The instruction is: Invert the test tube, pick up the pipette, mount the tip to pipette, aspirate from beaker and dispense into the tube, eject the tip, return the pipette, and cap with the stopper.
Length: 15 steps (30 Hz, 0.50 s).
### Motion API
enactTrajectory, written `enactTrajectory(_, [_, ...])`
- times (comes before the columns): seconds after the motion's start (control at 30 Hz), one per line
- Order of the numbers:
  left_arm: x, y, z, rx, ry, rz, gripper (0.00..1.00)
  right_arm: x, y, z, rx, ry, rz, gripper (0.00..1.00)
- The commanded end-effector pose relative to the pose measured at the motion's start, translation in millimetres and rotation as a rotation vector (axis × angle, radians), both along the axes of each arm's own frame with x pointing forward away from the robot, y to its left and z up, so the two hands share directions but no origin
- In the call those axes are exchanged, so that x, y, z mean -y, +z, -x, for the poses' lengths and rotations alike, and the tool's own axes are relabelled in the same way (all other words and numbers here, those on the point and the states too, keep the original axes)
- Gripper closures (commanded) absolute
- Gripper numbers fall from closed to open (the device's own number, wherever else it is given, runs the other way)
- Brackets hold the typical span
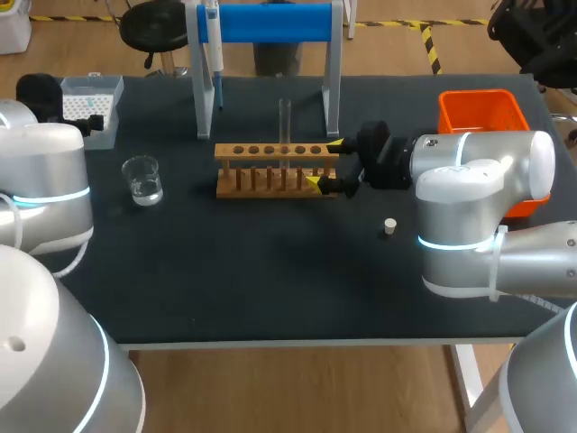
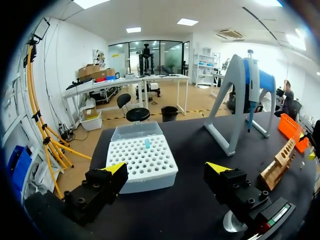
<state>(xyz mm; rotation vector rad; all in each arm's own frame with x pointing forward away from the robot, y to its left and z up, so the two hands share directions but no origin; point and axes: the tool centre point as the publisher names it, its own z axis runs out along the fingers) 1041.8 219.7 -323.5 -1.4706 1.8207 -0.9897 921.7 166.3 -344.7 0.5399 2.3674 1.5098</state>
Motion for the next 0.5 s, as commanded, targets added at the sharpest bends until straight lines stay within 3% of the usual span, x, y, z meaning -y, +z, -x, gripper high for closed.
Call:
enactTrajectory(0.03, [-3,-5.7,-12.1,0.004,0.002,0.000,0.00,0,-1,0.0,0.001,0.000,0.000,0.00])
enactTrajectory(0.5, [-15,-12.7,-37.9,0.024,0.011,0.004,0.00,0,-1,0.0,0.001,0.000,0.000,0.00])
